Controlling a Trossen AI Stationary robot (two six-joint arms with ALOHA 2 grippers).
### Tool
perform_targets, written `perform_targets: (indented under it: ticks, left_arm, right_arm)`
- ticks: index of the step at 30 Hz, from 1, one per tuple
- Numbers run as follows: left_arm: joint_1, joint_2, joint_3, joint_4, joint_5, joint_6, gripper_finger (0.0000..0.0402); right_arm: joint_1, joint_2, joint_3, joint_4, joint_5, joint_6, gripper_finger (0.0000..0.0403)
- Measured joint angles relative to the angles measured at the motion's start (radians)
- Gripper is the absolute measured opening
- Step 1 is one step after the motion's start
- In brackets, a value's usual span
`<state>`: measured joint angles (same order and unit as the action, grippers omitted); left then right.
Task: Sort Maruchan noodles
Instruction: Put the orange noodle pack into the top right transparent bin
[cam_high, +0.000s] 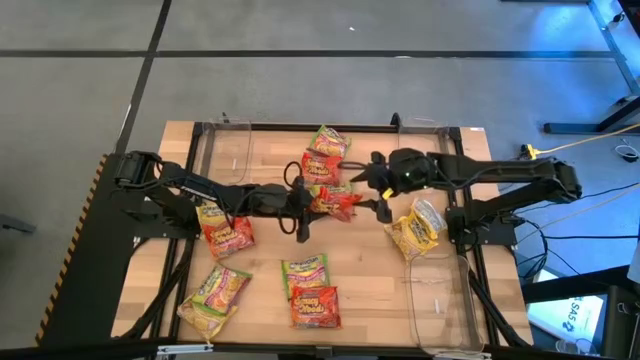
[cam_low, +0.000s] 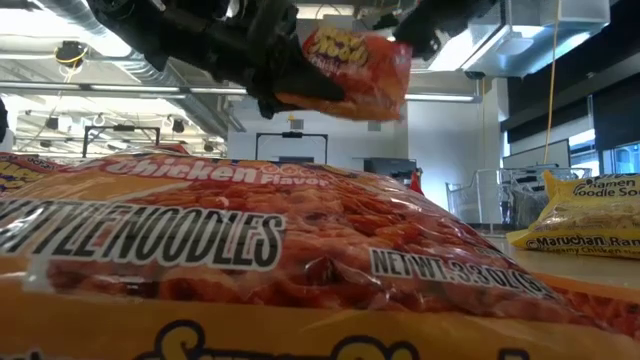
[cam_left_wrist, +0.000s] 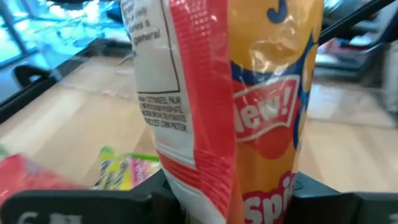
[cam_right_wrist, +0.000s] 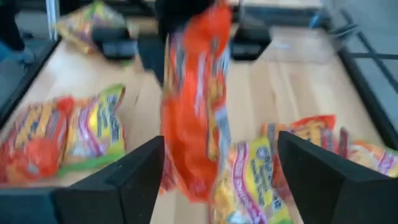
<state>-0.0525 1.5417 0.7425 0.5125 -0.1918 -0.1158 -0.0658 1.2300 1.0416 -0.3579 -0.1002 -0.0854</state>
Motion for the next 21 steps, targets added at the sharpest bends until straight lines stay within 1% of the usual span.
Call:
perform_targets:
  ticks: [4, 9, 16, 21]
  left_arm:
    - [0.000, 0.000, 0.000, -0.018, -0.037, 0.019, 0.0110]
    - [0.000, 0.000, 0.000, -0.041, -0.068, 0.019, 0.0110]
    - [0.000, 0.000, 0.000, -0.057, -0.080, 0.020, 0.0110]
    - [0.000, 0.000, 0.000, -0.051, -0.080, 0.022, 0.0110]
  right_arm:
    - [0.000, 0.028, 0.020, 0.062, 0.002, 0.012, 0.0281]
    - [0.000, 0.105, 0.023, 0.164, 0.001, 0.032, 0.0276]
    - [0.000, 0.200, 0.022, 0.183, 0.002, 0.036, 0.0276]
    - [0.000, 0.230, 0.022, 0.184, 0.003, 0.036, 0.0276]
